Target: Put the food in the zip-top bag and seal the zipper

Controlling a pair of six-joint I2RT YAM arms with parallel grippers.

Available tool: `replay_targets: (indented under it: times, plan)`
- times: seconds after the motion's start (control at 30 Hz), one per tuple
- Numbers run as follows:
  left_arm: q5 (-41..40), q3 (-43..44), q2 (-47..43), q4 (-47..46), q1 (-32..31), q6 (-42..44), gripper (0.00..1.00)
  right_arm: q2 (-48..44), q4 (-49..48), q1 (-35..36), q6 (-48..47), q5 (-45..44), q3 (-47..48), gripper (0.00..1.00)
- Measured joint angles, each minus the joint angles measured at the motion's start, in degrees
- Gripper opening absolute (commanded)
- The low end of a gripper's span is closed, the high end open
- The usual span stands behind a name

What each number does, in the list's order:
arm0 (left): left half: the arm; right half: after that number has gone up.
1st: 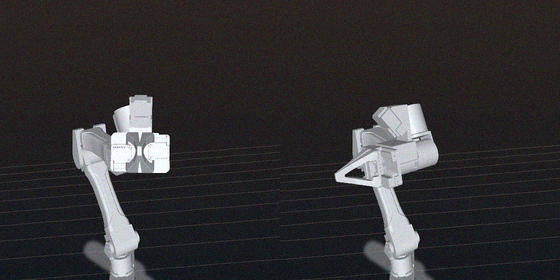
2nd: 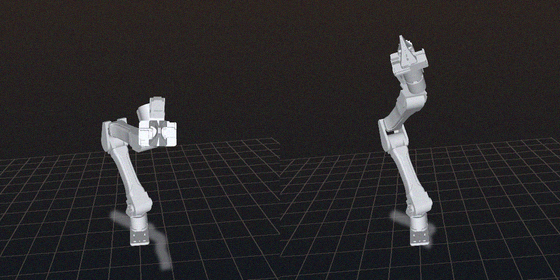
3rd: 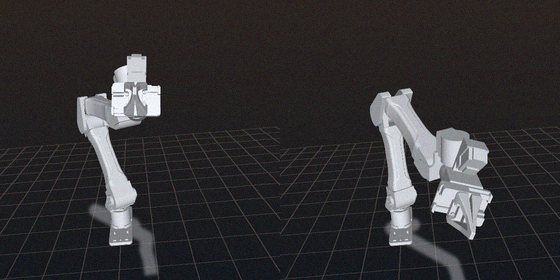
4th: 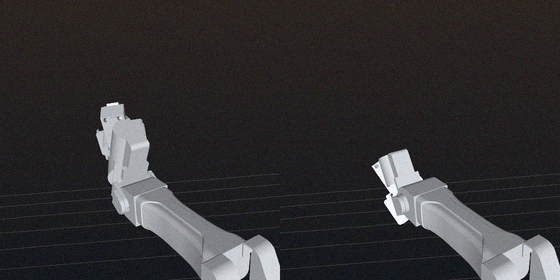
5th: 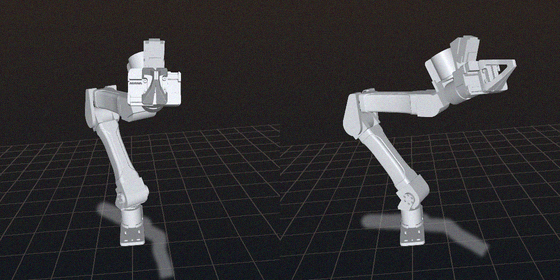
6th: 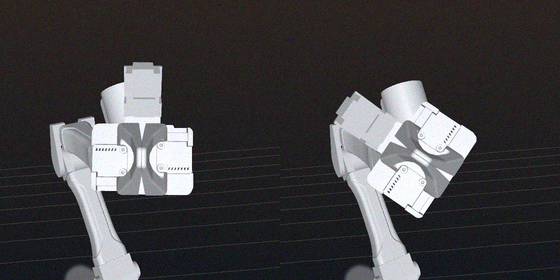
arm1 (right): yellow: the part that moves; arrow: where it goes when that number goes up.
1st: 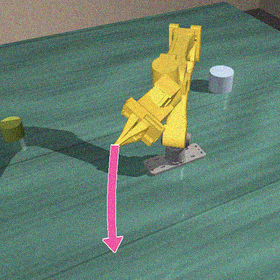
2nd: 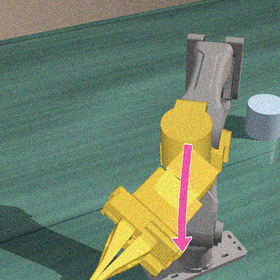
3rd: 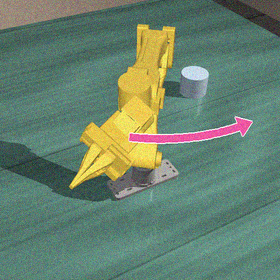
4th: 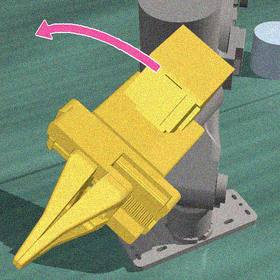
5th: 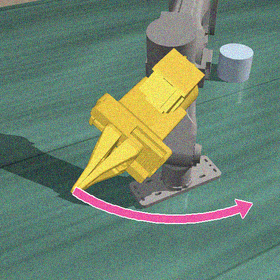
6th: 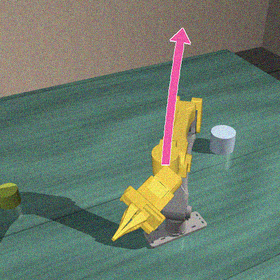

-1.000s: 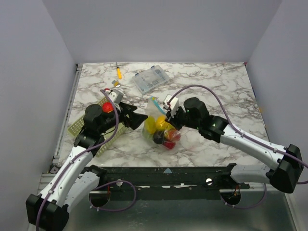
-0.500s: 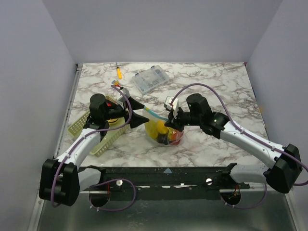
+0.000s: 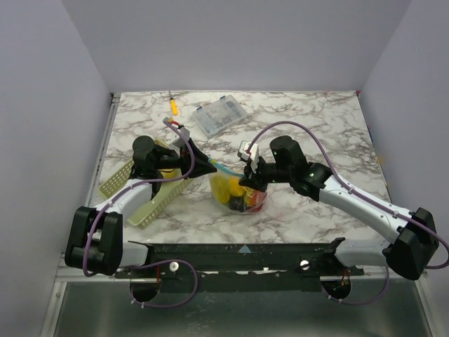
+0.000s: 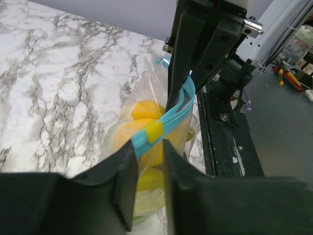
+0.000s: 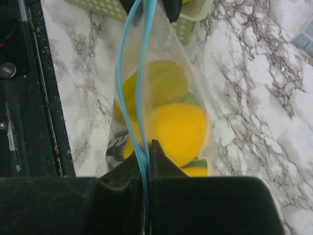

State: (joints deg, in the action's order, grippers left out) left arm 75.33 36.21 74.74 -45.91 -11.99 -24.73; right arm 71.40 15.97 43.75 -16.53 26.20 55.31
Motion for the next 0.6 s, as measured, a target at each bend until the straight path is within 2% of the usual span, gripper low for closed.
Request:
replay_targets:
  times: [0.03, 0.17, 0.2, 0.3, 0.47, 0.6]
  plan:
    - [0.09, -0.02, 0.37, -1.84, 0.02, -0.98, 0.09, 0.28, 0.02, 0.0, 0.39, 0.07, 0.15, 0.38]
    - [0.15, -0.02, 1.42, -5.25, 0.04, -2.99, 0.07, 1.86, 1.03, 0.0, 4.5, 0.0, 3.1, 0.69]
    - [0.15, -0.02, 1.46, -5.33, 0.04, -3.02, 0.07, 2.25, 1.25, 0.0, 6.05, 0.0, 4.44, 0.74]
    - [0.15, -0.02, 1.44, -5.4, 0.04, -2.93, 0.0, 4.0, 2.1, 0.0, 11.78, 0.02, 10.16, 0.74]
    - [0.13, -0.02, 1.27, -5.01, 0.04, -2.64, 0.0, 8.9, 3.56, 0.0, 17.7, 0.98, 20.74, 0.71]
    - [0.13, -0.02, 1.2, -4.79, 0.04, -2.58, 0.0, 11.54, 3.96, 0.02, 18.86, 2.67, 24.44, 0.68]
